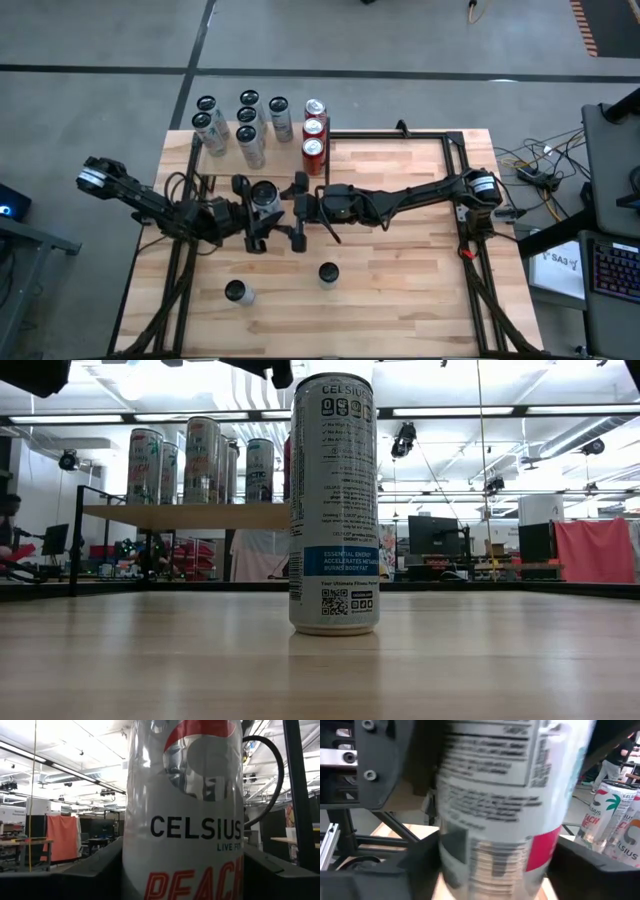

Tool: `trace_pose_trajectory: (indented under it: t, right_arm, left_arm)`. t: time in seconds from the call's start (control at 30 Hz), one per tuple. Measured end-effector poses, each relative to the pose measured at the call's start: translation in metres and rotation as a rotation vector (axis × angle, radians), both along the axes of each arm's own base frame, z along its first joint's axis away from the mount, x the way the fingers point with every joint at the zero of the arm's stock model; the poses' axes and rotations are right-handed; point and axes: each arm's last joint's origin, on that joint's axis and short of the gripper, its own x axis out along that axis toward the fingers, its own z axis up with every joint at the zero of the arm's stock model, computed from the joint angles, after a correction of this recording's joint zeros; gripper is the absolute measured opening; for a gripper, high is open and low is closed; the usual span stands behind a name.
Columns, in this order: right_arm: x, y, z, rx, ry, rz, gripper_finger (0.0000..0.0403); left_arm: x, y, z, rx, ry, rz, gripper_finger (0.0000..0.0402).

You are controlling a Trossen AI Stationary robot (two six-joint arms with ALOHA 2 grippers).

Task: Place canned beverage on shelf
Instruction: Put the white pink soda can on the shelf aligned with the other white pink soda cans

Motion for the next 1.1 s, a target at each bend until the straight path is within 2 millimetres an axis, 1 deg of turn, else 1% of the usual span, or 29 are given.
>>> trace_pose_trajectory:
  t: [0.07, 0.1, 0.33, 0.43, 0.57, 0.7, 0.8, 0.9, 1.1]
  right_arm:
    - [0.000, 0.000, 0.000, 0.008, 0.000, -0.002, 0.0259]
    - [0.000, 0.000, 0.000, 0.007, 0.003, -0.002, 0.0246]
    - [-0.001, 0.000, 0.001, 0.017, 0.007, -0.007, 0.0246]
    - [-0.002, 0.000, 0.001, 0.016, 0.011, -0.008, 0.0246]
    - [-0.002, -0.001, 0.002, 0.015, 0.012, -0.018, 0.0246]
    - [-0.003, -0.002, 0.001, 0.006, 0.027, -0.067, 0.0246]
    - [-0.005, -0.002, 0.003, 0.006, 0.038, -0.074, 0.0246]
    - [-0.009, -0.003, 0.008, 0.004, 0.047, -0.115, 0.0246]
    - [-0.016, -0.005, 0.013, -0.047, 0.078, -0.263, 0.0246]
  left_arm:
    - [-0.001, 0.000, -0.001, -0.005, -0.002, 0.001, 0.0261]
    - [-0.001, 0.001, -0.001, -0.005, -0.002, 0.001, 0.0262]
    - [-0.002, 0.000, -0.002, -0.032, 0.005, -0.014, 0.0262]
    - [-0.004, 0.001, -0.002, -0.065, 0.014, -0.017, 0.0269]
    - [-0.006, 0.002, 0.000, -0.080, 0.014, -0.022, 0.0293]
    - [-0.007, 0.002, 0.001, -0.068, 0.024, -0.013, 0.0322]
    - [-0.012, 0.001, 0.004, -0.036, 0.042, -0.005, 0.0338]
    - [-0.019, 0.001, 0.008, -0.039, 0.062, 0.017, 0.0345]
    - [-0.036, 0.002, 0.014, -0.044, 0.135, 0.105, 0.0347]
